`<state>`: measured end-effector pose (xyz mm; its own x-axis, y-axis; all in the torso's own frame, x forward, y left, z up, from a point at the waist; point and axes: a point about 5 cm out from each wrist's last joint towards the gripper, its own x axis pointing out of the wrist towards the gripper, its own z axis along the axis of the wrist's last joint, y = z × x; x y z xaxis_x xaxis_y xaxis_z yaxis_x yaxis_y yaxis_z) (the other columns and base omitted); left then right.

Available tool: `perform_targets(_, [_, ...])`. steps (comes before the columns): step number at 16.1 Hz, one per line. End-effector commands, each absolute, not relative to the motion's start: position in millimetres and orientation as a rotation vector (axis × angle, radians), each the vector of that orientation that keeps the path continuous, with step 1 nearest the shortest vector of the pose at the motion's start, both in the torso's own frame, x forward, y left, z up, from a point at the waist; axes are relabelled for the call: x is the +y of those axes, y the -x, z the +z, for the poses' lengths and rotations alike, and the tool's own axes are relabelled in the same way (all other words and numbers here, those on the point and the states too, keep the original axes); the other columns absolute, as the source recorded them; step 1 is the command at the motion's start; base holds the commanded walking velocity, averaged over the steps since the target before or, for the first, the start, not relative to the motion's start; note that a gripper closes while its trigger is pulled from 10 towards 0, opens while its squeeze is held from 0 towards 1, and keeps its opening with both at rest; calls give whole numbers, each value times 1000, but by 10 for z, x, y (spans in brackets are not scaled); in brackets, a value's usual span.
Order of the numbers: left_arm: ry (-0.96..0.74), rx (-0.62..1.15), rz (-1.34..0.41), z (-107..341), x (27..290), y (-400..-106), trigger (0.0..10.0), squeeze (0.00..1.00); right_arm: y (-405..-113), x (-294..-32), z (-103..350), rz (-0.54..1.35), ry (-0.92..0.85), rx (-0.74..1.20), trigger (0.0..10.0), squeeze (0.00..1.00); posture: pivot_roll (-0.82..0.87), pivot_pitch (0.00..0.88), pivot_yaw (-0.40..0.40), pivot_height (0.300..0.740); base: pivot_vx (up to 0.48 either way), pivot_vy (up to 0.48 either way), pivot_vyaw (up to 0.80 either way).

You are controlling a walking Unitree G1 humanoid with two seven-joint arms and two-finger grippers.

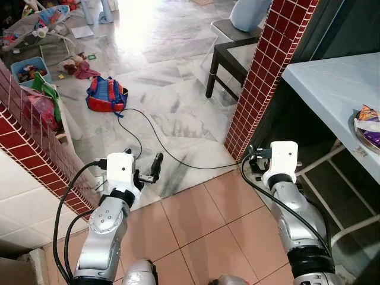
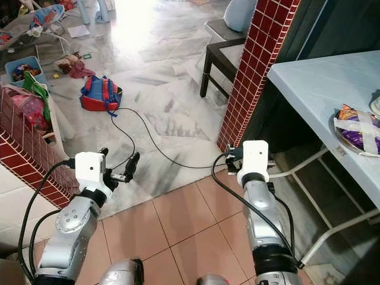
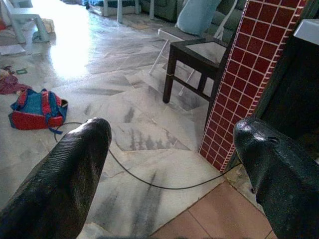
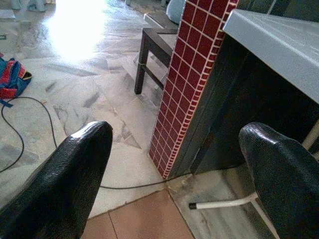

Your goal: Restocking fridge

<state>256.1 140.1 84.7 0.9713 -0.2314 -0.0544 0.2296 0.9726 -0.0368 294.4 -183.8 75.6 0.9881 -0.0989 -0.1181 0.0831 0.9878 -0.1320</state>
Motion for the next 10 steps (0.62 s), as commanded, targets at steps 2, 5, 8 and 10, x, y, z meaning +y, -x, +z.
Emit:
perform_targets(2, [19, 62, -239, 852, 1407, -2563, 10000, 0, -2935, -1864, 755, -111, 116, 128, 10000, 0, 58, 86, -14, 740, 0, 0, 0])
perform_targets(5, [19, 61, -239, 852, 1401, -2566, 10000, 0, -2940, -1859, 760, -107, 115, 127, 10000, 0, 60, 82, -16, 740, 0, 0, 0])
perform_targets(8, [19, 58, -235, 854, 1399, -2566, 10000, 0, -2954, -1837, 765, -95, 113, 125, 10000, 0, 63, 81, -19, 740, 0, 0, 0])
perform_targets(10, [16, 56, -234, 856, 1400, -2565, 10000, 0, -2956, -1827, 764, -90, 113, 125, 10000, 0, 63, 81, -19, 740, 0, 0, 0])
